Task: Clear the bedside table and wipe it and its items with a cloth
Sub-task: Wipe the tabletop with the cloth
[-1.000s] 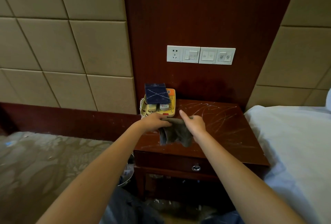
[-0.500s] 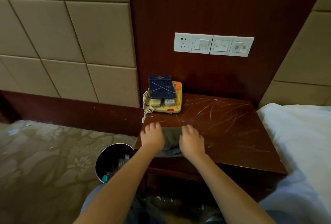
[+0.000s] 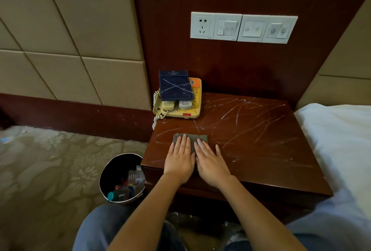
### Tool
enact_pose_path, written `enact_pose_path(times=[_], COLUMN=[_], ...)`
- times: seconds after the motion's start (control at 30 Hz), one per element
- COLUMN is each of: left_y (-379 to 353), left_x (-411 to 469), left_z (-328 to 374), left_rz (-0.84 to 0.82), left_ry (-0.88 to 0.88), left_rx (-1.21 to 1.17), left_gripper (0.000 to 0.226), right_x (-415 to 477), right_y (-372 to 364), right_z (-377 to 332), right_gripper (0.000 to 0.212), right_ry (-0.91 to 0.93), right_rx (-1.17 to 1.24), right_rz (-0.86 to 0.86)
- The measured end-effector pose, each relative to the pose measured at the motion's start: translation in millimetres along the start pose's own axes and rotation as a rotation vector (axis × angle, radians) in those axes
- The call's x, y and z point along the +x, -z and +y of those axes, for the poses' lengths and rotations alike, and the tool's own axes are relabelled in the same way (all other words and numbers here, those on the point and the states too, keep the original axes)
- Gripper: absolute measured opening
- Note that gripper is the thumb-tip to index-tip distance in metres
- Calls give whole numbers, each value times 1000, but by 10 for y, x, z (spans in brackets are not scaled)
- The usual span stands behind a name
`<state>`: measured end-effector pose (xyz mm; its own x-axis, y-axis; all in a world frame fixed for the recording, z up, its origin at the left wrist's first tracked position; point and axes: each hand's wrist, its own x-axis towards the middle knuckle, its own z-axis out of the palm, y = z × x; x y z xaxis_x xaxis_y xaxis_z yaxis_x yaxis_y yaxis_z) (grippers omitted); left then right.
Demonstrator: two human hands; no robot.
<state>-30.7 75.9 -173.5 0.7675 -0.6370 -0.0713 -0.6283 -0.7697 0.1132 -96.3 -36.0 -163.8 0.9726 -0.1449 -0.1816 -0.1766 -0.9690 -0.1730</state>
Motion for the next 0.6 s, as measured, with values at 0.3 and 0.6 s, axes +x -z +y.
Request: enact_pose_path(times=[0.3,0.6], left_y=[-33,-94], left_x=[74,90], left_z=[1017,1479], left_rz=[-72,-137], left_ry=[-155,-301], left_rx=[31,55], left_gripper=[57,56], right_x=[-631,-933], right_y=[28,92], right_z=[824,1099], right_gripper=[53,54], right_ry=[-184,-374], right_rx=[28,-21], right_rz=[16,-33])
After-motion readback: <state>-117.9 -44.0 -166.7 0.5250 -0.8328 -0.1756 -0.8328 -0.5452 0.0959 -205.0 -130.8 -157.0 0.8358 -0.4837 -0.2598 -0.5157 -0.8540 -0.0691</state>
